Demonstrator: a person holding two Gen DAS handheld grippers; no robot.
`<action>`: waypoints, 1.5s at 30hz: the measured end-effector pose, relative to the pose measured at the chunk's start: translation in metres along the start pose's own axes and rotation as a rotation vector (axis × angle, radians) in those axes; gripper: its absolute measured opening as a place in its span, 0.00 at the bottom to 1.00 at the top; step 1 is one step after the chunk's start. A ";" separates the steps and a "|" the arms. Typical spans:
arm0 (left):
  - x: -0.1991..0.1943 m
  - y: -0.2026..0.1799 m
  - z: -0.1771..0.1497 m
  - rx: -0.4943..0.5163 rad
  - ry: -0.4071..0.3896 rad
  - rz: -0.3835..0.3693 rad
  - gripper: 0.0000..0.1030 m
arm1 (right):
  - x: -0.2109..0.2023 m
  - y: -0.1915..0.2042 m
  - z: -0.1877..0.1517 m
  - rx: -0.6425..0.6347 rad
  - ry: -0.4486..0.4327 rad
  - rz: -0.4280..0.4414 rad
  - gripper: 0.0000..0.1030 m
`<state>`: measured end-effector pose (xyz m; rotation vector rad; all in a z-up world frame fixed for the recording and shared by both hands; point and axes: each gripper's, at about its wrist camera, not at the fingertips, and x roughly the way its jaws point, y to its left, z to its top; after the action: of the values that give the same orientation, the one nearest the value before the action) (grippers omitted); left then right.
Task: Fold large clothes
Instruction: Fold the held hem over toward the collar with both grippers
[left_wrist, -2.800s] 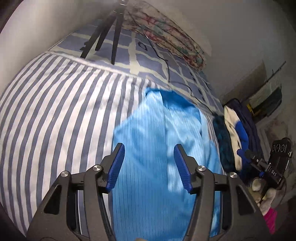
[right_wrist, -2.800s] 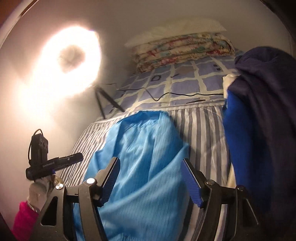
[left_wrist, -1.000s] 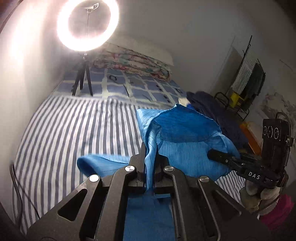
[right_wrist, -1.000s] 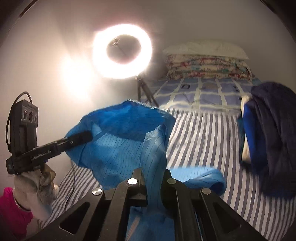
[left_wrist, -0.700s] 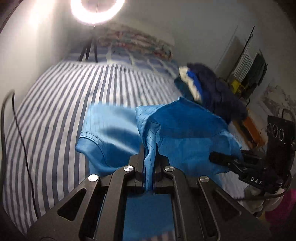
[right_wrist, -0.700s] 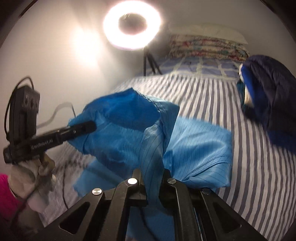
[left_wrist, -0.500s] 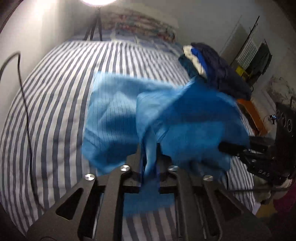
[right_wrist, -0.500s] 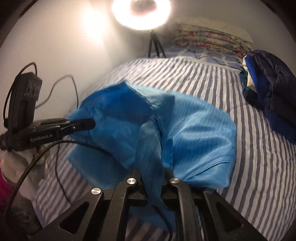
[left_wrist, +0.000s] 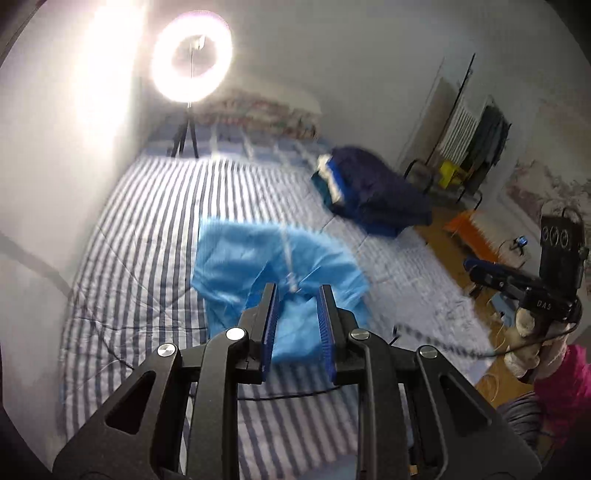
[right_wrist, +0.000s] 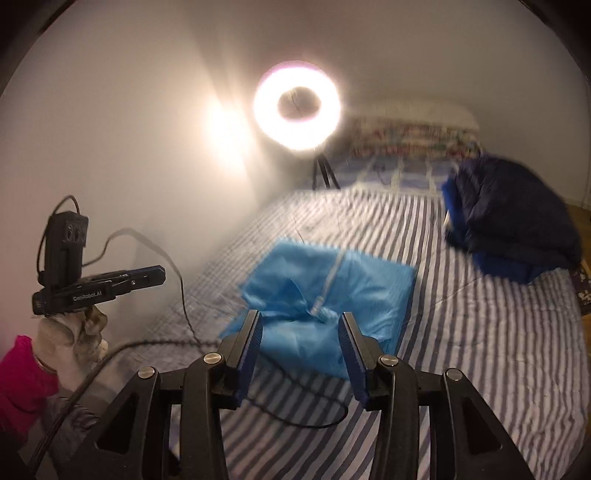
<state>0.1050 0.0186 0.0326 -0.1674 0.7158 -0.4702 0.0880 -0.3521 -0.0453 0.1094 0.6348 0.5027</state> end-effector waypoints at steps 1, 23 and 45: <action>-0.010 -0.004 0.007 -0.006 -0.015 -0.008 0.20 | -0.013 0.005 0.001 0.001 -0.019 0.003 0.45; 0.047 0.080 -0.024 -0.506 0.031 -0.106 0.50 | 0.001 -0.042 -0.034 0.298 -0.037 0.043 0.64; 0.229 0.205 -0.049 -0.780 0.097 -0.183 0.50 | 0.196 -0.150 -0.089 0.657 0.104 0.112 0.63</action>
<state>0.2957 0.0931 -0.2016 -0.9529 0.9572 -0.3529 0.2331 -0.3932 -0.2598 0.7462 0.8818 0.3926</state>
